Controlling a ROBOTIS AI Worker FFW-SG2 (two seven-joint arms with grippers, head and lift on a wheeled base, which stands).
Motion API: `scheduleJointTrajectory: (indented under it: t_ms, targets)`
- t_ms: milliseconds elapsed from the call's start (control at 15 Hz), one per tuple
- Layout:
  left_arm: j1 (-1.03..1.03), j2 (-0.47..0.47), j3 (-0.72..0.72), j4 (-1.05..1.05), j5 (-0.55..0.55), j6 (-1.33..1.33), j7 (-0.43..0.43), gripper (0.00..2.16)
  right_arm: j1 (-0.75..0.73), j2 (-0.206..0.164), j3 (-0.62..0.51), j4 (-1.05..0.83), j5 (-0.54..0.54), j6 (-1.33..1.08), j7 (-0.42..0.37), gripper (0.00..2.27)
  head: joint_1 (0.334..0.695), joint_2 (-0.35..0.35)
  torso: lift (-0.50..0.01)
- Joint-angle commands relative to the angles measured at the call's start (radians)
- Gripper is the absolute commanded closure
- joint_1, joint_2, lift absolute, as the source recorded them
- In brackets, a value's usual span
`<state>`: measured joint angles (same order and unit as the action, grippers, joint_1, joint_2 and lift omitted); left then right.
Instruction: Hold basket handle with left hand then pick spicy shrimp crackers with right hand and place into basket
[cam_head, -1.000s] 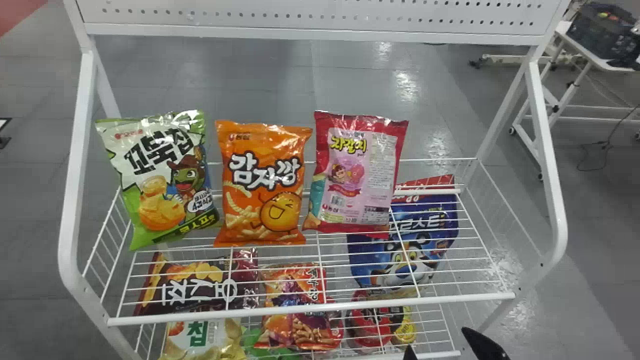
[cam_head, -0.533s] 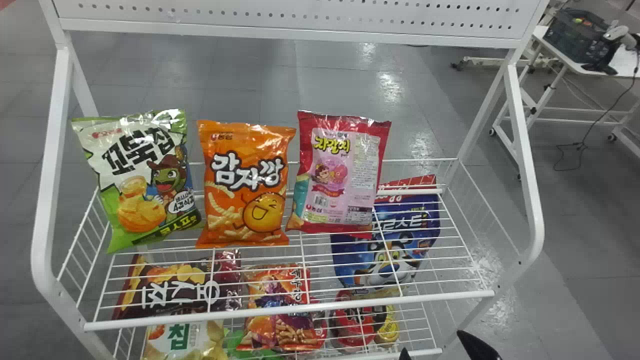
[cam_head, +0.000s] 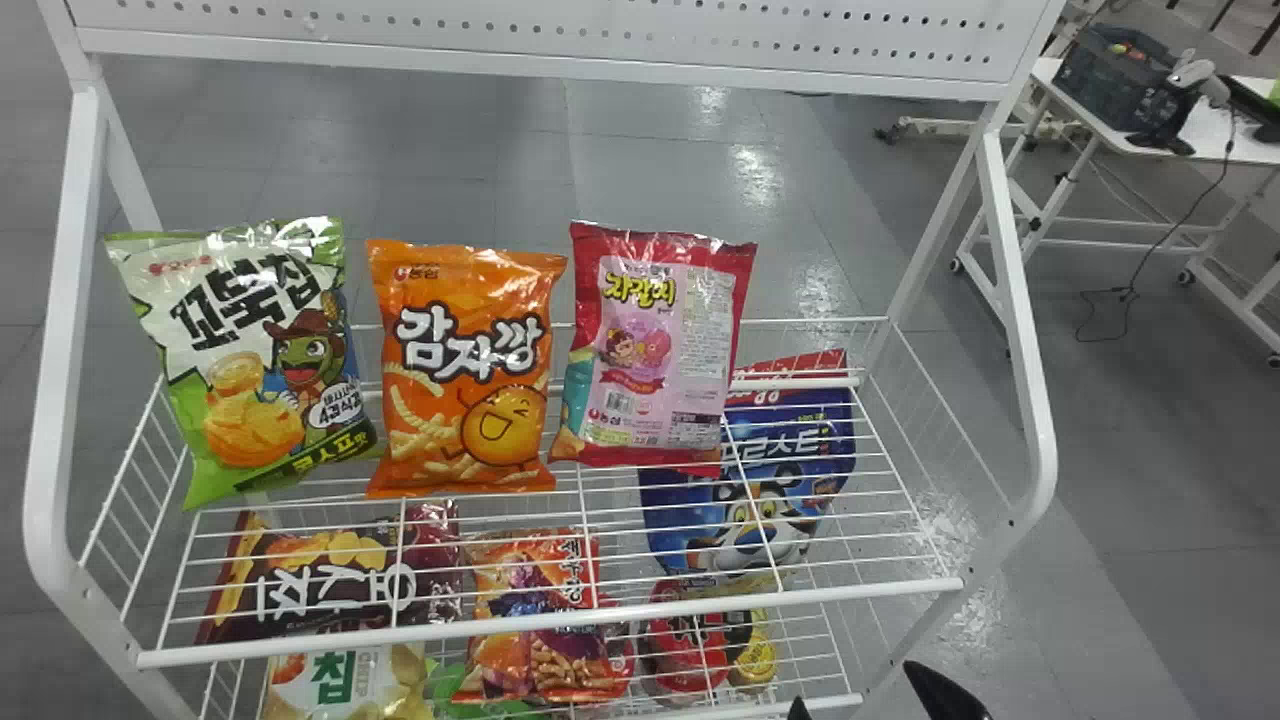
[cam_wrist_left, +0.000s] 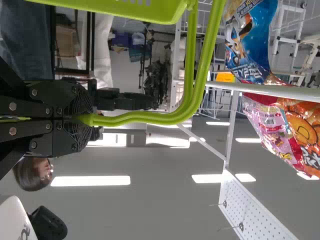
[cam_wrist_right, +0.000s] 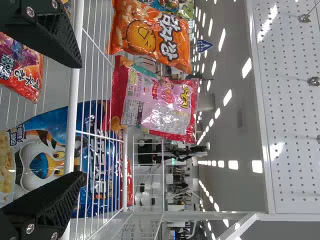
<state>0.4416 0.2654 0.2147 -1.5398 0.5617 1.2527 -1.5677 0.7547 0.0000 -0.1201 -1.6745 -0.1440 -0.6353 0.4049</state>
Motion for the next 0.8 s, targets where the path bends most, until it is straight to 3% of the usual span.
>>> scheduleJointTrajectory:
  t_ms: [0, 733]
  targets:
    - [-0.003, 0.0, -0.003, 0.001, 0.0, -0.002, -0.013, 2.14, 0.0, 0.001, -0.004, 0.004, -0.002, -0.004, 0.0, 0.03, 0.695, -0.179, -0.01]
    - [-0.017, -0.002, -0.015, 0.017, -0.006, 0.001, -0.013, 2.14, -0.006, 0.001, -0.012, 0.026, 0.0, -0.01, -0.009, 0.03, 0.695, -0.205, -0.01]
